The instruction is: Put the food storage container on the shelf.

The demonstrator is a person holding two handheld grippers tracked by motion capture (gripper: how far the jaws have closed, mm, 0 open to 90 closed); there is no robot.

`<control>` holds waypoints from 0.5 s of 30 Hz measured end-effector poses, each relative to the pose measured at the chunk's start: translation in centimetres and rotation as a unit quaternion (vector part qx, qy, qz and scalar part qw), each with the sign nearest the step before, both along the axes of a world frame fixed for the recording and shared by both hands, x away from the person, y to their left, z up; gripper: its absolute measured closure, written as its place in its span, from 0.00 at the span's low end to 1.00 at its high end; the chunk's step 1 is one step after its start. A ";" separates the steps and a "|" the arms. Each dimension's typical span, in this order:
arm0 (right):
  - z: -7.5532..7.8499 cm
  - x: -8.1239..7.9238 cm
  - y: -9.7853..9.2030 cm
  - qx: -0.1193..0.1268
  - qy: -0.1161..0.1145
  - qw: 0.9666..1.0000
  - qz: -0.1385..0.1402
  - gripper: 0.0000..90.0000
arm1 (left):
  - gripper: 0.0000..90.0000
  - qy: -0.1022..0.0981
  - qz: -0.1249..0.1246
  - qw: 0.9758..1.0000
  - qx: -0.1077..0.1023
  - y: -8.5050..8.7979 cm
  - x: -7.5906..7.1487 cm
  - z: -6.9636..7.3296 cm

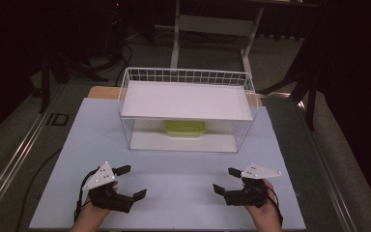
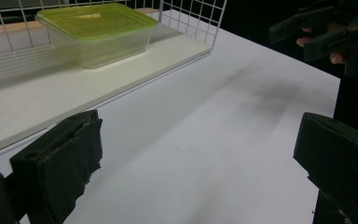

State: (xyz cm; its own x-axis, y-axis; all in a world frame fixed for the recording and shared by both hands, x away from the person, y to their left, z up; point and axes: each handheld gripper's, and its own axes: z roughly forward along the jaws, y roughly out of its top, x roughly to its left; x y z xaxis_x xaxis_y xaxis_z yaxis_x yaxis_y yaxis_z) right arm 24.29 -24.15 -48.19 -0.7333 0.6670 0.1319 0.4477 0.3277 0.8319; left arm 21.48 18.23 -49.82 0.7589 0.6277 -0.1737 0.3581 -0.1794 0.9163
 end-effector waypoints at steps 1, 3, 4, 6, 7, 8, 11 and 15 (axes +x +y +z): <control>-0.1 -0.1 -0.2 -0.004 -0.002 1.000 -0.002 0.17 | 0.02 -0.001 -0.002 1.000 -0.002 0.0 0.0 -0.1; -0.4 -0.3 -0.5 0.003 0.004 1.000 -0.005 0.17 | 0.02 -0.001 -0.005 1.000 0.001 -0.1 -0.1 -0.2; -0.5 -0.3 -0.7 0.003 0.005 1.000 -0.007 0.17 | 0.02 -0.004 -0.006 1.000 0.003 -0.1 -0.2 -0.2; -0.8 -0.3 -0.9 0.007 0.011 1.000 -0.009 0.17 | 0.02 -0.004 -0.008 1.000 0.005 -0.2 -0.2 -0.3; -1.0 -0.2 -1.0 0.010 0.012 1.000 -0.011 0.17 | 0.02 -0.004 -0.008 1.000 0.007 -0.2 -0.2 -0.4; -1.1 -0.2 -1.0 0.009 0.012 1.000 -0.011 0.17 | 0.02 -0.003 -0.008 1.000 0.007 -0.2 -0.2 -0.5; -1.3 -0.2 -1.1 -0.013 0.000 1.000 -0.011 0.17 | 0.02 0.003 -0.009 1.000 0.003 -0.2 -0.2 -0.9; -1.2 -0.3 -1.1 -0.017 -0.012 1.000 -0.006 0.17 | 0.02 0.002 -0.009 1.000 0.003 -0.3 -0.2 -1.0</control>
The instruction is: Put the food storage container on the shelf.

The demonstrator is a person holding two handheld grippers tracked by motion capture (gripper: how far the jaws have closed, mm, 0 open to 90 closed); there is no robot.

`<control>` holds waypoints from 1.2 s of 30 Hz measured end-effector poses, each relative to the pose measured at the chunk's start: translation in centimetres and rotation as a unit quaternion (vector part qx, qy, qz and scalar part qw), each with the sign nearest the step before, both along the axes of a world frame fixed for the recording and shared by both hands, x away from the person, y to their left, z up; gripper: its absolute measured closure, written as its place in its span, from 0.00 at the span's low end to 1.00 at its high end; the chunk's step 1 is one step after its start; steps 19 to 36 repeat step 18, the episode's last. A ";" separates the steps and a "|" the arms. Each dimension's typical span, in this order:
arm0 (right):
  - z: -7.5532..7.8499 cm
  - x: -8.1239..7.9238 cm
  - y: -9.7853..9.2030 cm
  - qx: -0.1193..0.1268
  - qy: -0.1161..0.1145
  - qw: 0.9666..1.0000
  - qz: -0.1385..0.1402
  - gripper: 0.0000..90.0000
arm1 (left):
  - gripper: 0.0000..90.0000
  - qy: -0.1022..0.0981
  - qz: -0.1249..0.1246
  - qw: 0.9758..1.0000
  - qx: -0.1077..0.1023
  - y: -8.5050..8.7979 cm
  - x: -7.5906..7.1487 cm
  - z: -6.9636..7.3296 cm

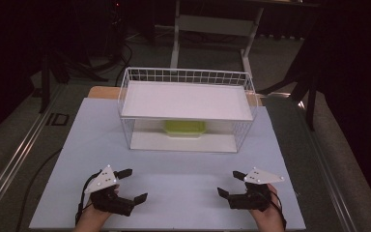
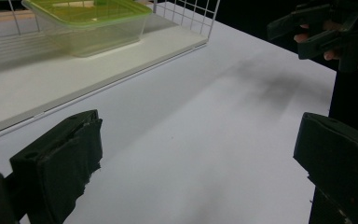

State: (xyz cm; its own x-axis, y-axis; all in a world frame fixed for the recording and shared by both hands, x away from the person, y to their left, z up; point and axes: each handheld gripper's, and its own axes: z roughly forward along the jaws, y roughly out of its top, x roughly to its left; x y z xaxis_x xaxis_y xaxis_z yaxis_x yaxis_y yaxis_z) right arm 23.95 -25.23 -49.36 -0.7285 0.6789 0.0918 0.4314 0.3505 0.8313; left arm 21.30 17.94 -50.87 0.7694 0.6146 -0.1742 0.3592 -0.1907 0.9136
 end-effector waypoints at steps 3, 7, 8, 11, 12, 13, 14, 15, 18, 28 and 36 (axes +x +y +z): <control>-0.2 0.0 -0.3 0.005 0.003 1.000 -0.001 0.17 | 0.02 -0.003 0.002 1.000 -0.001 0.1 0.0 0.0; -0.8 0.4 -0.8 0.001 0.019 1.000 0.003 0.17 | 0.02 -0.004 0.001 1.000 0.007 0.2 0.1 -0.4; -0.8 0.6 -0.9 0.004 0.024 1.000 0.004 0.17 | 0.02 -0.003 0.001 1.000 0.007 0.3 0.2 -0.5; -0.9 0.8 -1.2 0.005 0.029 1.000 0.003 0.17 | 0.02 0.000 0.002 1.000 0.005 0.3 0.2 -0.5; -1.0 1.0 -1.5 0.006 0.032 0.999 -0.001 0.17 | 0.02 0.001 0.001 1.000 0.001 0.5 0.4 -0.6; -0.9 1.0 -1.6 0.006 0.032 0.999 -0.004 0.17 | 0.02 0.000 0.003 1.000 -0.001 0.6 0.4 -0.6; -0.9 1.1 -1.7 0.009 0.032 0.999 -0.005 0.17 | 0.02 -0.001 0.004 1.000 -0.002 0.6 0.4 -0.5; -0.9 1.1 -1.8 0.010 0.030 0.999 -0.006 0.17 | 0.02 0.000 0.004 1.000 -0.003 0.7 0.4 -0.5; -0.9 1.2 -2.0 0.011 0.028 1.000 -0.009 0.17 | 0.02 0.000 0.005 1.000 -0.002 0.7 0.5 -0.6; -0.9 1.2 -2.0 0.011 0.028 1.000 -0.009 0.17 | 0.02 0.000 0.005 1.000 -0.002 0.7 0.5 -0.6; -0.9 1.2 -2.0 0.011 0.028 1.000 -0.009 0.17 | 0.02 0.000 0.005 1.000 -0.002 0.7 0.5 -0.6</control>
